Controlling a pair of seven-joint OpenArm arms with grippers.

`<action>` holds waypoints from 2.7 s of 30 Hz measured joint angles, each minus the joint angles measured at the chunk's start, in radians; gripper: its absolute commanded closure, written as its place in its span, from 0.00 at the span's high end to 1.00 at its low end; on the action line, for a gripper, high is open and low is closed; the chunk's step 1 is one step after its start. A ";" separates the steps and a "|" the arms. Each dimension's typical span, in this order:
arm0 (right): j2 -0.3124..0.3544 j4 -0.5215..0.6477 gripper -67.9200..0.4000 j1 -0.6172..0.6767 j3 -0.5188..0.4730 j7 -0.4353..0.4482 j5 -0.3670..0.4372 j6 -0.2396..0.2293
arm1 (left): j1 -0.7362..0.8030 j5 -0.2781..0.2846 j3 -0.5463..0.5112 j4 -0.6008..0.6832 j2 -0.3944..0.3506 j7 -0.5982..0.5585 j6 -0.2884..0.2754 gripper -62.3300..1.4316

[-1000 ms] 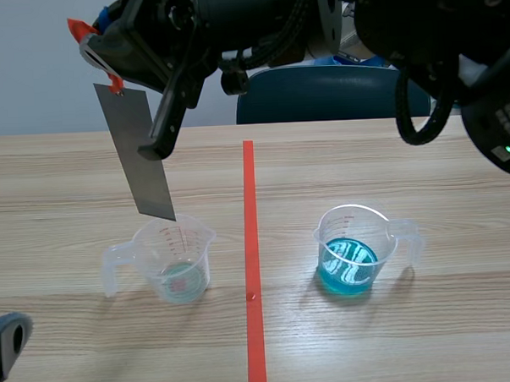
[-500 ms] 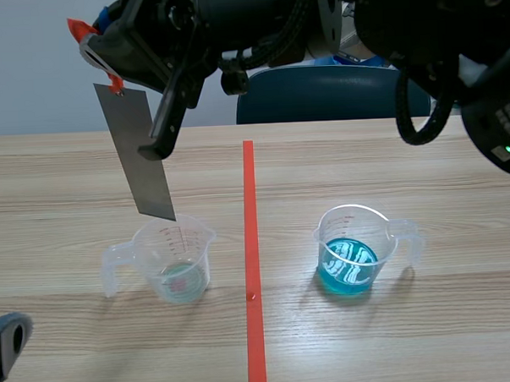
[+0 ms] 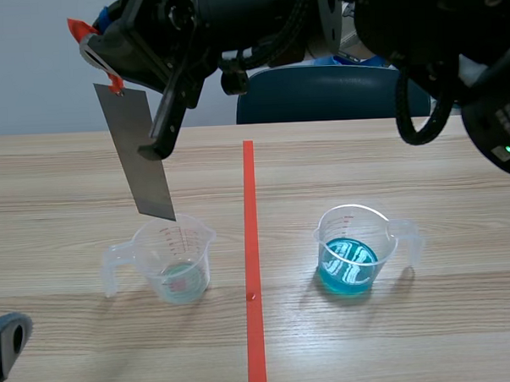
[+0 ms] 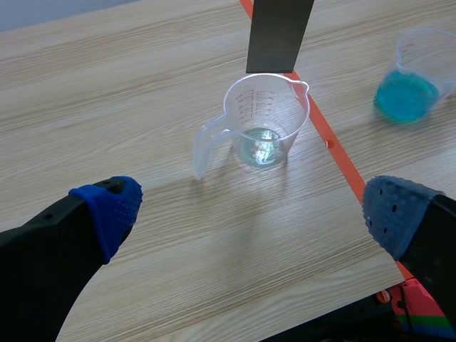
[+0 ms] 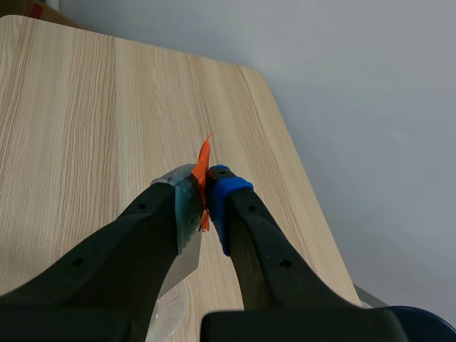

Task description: Do the redox reaction experiment

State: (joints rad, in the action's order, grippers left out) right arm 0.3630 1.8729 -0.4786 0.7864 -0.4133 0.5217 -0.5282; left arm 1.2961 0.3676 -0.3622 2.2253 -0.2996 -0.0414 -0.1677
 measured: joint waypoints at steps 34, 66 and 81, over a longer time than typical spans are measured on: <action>0.280 0.081 0.02 0.120 -0.237 0.117 0.074 -0.012 | 0.000 0.000 0.000 0.000 0.000 -0.001 0.000 1.00; 0.740 0.084 0.02 0.518 -0.573 0.413 0.077 -0.053 | 0.000 0.000 0.000 0.000 0.000 0.000 0.000 1.00; 0.740 0.084 0.02 0.518 -0.573 0.428 0.077 -0.053 | 0.000 0.000 0.000 0.000 0.000 0.000 0.000 1.00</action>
State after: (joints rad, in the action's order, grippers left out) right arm 1.1030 1.9572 0.0395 0.2131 0.0147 0.5987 -0.5812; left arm 1.2961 0.3672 -0.3622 2.2253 -0.2996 -0.0418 -0.1677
